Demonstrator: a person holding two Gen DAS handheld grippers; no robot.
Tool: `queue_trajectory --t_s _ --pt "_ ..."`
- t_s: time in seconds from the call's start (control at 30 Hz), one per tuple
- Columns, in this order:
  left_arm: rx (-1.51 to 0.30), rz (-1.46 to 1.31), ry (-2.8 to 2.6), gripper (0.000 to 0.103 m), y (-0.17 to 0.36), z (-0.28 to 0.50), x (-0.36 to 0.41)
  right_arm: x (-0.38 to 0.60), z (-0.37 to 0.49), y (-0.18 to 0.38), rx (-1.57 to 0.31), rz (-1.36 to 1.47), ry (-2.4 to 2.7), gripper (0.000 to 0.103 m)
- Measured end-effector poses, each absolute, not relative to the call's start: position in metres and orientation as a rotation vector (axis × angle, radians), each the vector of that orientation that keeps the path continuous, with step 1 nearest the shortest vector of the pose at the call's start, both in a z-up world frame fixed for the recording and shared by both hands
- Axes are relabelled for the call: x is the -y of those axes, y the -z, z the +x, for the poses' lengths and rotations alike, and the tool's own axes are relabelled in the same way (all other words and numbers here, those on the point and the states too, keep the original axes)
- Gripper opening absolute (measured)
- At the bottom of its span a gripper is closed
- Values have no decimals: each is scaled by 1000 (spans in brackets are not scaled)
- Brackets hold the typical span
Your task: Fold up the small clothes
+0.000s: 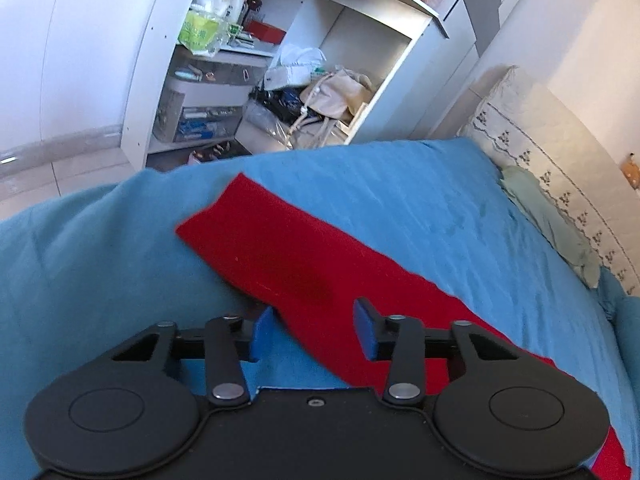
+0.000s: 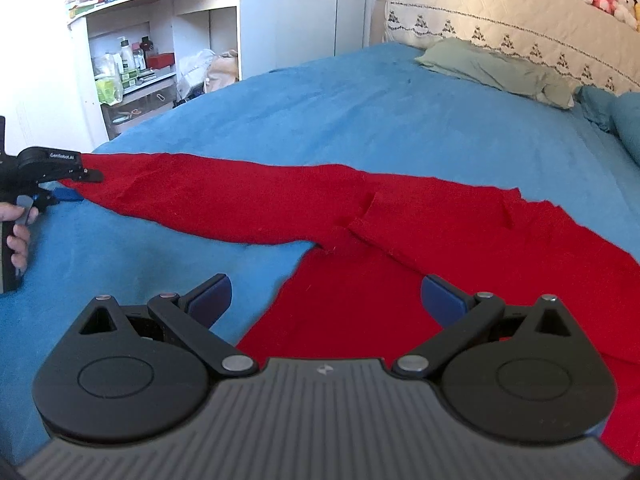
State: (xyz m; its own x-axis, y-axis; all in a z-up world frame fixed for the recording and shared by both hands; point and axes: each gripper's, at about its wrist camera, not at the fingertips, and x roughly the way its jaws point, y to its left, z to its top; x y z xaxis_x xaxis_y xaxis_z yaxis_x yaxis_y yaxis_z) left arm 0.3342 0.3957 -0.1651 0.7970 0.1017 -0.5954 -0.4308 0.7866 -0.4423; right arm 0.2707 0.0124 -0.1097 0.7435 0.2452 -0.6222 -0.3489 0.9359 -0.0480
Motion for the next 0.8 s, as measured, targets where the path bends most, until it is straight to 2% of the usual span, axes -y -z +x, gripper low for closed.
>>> queue_trajectory --t_s 0.07,0.1,0.3,0.47,0.8 --pt "-590 -579 -326 18 166 340 -396 -11 272 113 -662 -164 -324 103" --pt "-601 -566 -337 5 167 345 -397 -11 273 115 -664 -165 -324 103" --pt "-585 -515 -334 4 156 346 -386 2 274 116 -661 -139 -309 103" --pt "-526 -475 -257 4 115 346 -354 19 268 109 -654 -75 -286 103" --pt "-433 -348 51 4 19 371 -193 95 250 74 -594 21 -183 103"
